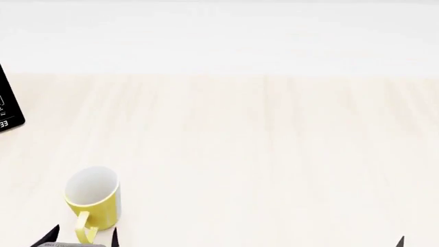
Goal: Put the yellow and white mug to the front of the white mug.
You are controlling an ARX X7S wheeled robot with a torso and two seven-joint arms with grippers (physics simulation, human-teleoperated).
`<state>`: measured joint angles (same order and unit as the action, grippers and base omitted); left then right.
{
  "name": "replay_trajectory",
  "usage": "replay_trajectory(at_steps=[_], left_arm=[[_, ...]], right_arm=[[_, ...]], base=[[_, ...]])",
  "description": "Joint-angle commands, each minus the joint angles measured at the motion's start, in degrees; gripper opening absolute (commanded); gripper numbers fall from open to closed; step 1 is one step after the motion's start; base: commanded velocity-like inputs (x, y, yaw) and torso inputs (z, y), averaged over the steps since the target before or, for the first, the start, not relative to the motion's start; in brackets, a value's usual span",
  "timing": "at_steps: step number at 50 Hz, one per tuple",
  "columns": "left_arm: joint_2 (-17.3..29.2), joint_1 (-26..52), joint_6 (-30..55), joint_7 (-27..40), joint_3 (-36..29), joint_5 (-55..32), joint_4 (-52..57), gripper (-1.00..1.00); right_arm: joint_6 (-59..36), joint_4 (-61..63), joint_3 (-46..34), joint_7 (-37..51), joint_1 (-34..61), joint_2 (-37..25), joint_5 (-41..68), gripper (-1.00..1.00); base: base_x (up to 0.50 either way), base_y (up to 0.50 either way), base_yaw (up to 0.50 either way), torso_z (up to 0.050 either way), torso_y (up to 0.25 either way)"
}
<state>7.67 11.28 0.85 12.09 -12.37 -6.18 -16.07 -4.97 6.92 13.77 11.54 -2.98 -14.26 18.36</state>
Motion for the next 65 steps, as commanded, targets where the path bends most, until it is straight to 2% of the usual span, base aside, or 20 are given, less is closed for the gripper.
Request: replay_trajectory(at_steps=[1,13,25,43,44,65], left_arm=[[0.5,0.6,0.0,-2.2,-0.9,-1.7,-0.9,1.0],[0.8,0.3,-0.2,-1.9,-0.9,-2.6,-0.7,1.0],[2.1,-2.2,1.7,-2.0,0.4,-5.9,4.8,1.0],[2.4,-2.5,-0.1,-4.2,-0.3,-7.9,4.1,1.0],[2.5,-2.5,0.0,-4.0,-0.3,-7.8,4.3,-1.0],[3.5,-3.5,-1.2,-5.5,-0.6,-10.1,7.0,-1.0]], right_arm=[[0.2,0.1,-0.3,0.1,-0.2,-0.2,0.2,1.0],[0.2,-0.3,-0.6,0.3,0.1,-0.3,0.2,1.0],[0.1,0.2,-0.8,0.6,-0.1,-0.6,0.5,1.0],[0.2,0.7,-0.7,0.8,-0.5,-0.9,1.0,1.0],[0.2,0.7,-0.8,0.8,-0.6,-1.0,1.0,1.0],[0.5,0.7,-0.9,1.1,-0.9,-1.2,1.5,1.0]], base=[[0.0,0.0,0.0,0.0,0.0],[0.0,0.0,0.0,0.0,0.0],[0.0,0.0,0.0,0.0,0.0],[0.0,0.0,0.0,0.0,0.0],[0.0,0.0,0.0,0.0,0.0],[0.0,0.0,0.0,0.0,0.0]])
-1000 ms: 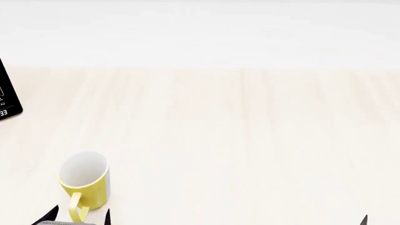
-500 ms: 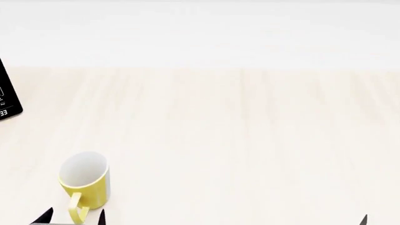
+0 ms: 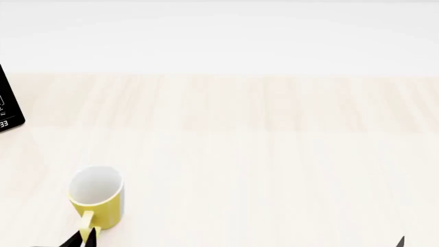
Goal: Put the yellow and white mug to the front of the white mug.
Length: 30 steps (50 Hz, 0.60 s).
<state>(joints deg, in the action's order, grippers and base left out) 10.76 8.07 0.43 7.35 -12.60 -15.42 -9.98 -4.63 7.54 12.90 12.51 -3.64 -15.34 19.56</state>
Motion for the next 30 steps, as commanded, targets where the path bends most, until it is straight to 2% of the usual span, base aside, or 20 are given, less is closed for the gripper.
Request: replay_trajectory(at_steps=[1,10,17,21,23,30], left_arm=[[0.4,-0.3,-0.8,-0.6,-0.3,-0.7,0.9,-1.0],[0.6,-0.1,-2.3,-1.0,0.3,-1.8,-0.5,-1.0],[1.5,-0.3,-3.3,-5.5,-0.5,-4.5,0.9,-1.0],[2.9,1.3,-3.3,-8.9,-1.8,-5.0,2.0,-1.0],[3.3,2.2,-3.3,-8.4,-2.0,-4.0,1.9,-1.0],[6.7,7.6,1.3,-12.9,-3.3,-5.4,2.6,-1.0]], right_arm=[[0.2,0.1,-0.1,0.2,-0.2,-0.2,0.2,1.0],[0.3,-0.2,-0.3,0.3,-0.1,-0.3,0.2,1.0],[0.3,-0.3,-0.5,0.4,-0.1,-0.4,0.1,1.0],[0.3,-0.1,-0.6,0.4,-0.2,-0.5,0.2,1.0],[0.2,-0.1,-0.6,0.4,-0.2,-0.6,0.3,1.0],[0.1,-0.1,-0.5,0.5,-0.2,-0.8,0.6,1.0]], base=[[0.0,0.0,0.0,0.0,0.0],[0.0,0.0,0.0,0.0,0.0],[0.0,0.0,0.0,0.0,0.0],[0.0,0.0,0.0,0.0,0.0],[0.0,0.0,0.0,0.0,0.0],[0.0,0.0,0.0,0.0,0.001]])
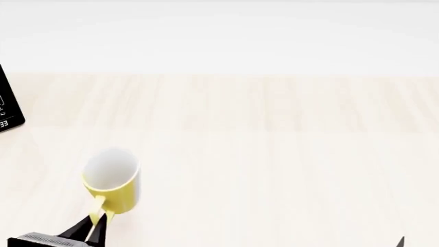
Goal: Put the yellow and white mug to the front of the white mug.
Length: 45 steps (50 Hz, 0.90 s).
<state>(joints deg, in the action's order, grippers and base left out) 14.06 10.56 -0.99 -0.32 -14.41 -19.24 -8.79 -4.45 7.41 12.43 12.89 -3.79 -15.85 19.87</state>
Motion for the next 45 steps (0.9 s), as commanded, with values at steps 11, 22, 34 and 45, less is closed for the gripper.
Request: replay_trajectory(at_steps=[11,22,34,45], left_arm=[[11.1,18.6,13.3,-24.5,-7.4,-6.7,-1.4,-1.0],[19.0,29.1,32.3,-43.9,-10.6,-19.3,1.7,-1.0],[21.3,28.3,34.6,-44.8,-7.0,-25.9,8.4,-1.0],[19.8,28.5,32.2,-43.7,-7.2,-23.7,6.1,-1.0]], right_arm=[[0.1,-0.5,-0.3,0.3,0.2,-0.4,0.3,1.0],[0.2,-1.4,-1.6,0.7,0.9,-0.3,-0.8,1.0],[0.3,-1.3,-1.5,0.8,0.7,-0.6,-0.3,1.0],[0.4,-1.1,-1.4,1.0,0.5,-0.8,0.0,1.0]], base=[[0.0,0.0,0.0,0.0,0.0],[0.0,0.0,0.0,0.0,0.0],[0.0,0.0,0.0,0.0,0.001],[0.0,0.0,0.0,0.0,0.0]])
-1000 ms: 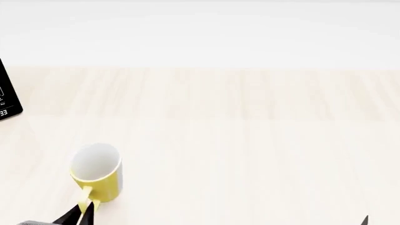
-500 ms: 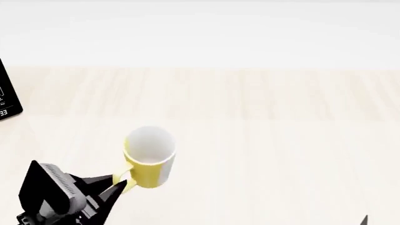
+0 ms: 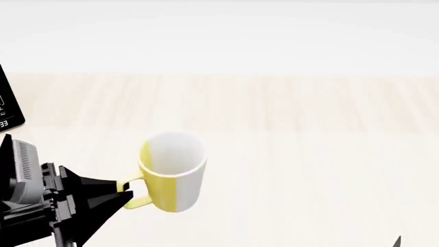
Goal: Put the yellow and white mug to the front of the white mug.
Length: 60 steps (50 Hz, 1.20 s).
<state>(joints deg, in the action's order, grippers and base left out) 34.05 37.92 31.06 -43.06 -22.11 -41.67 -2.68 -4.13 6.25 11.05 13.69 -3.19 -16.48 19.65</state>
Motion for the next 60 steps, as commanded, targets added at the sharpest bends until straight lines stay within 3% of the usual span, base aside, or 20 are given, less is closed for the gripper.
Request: replay_trajectory(at_steps=[1,10,35,60], left_arm=[[-0.4,1.0,-0.2,-1.1,0.8,-1.7,-0.1,-1.0],[-3.2,1.5,-3.3,-1.1,-0.3,0.7,-3.6,-1.0],[-5.4,1.9,-4.5,-0.3,-3.7,4.0,-4.4,-1.0],[-10.2,1.9,-11.8,-2.0,-7.2,9.9,-17.0,-1.0]], right_arm=[[0.1,0.0,0.0,0.2,-0.1,-0.2,0.3,1.0],[0.2,0.0,-0.2,0.3,-0.1,-0.3,0.3,1.0],[0.3,0.2,-0.6,0.5,-0.4,-0.8,0.8,1.0],[0.4,0.5,-0.6,0.9,-0.7,-1.1,1.3,1.0]], base=[[0.0,0.0,0.0,0.0,0.0],[0.0,0.0,0.0,0.0,0.0],[0.0,0.0,0.0,0.0,0.0],[0.0,0.0,0.0,0.0,0.0]])
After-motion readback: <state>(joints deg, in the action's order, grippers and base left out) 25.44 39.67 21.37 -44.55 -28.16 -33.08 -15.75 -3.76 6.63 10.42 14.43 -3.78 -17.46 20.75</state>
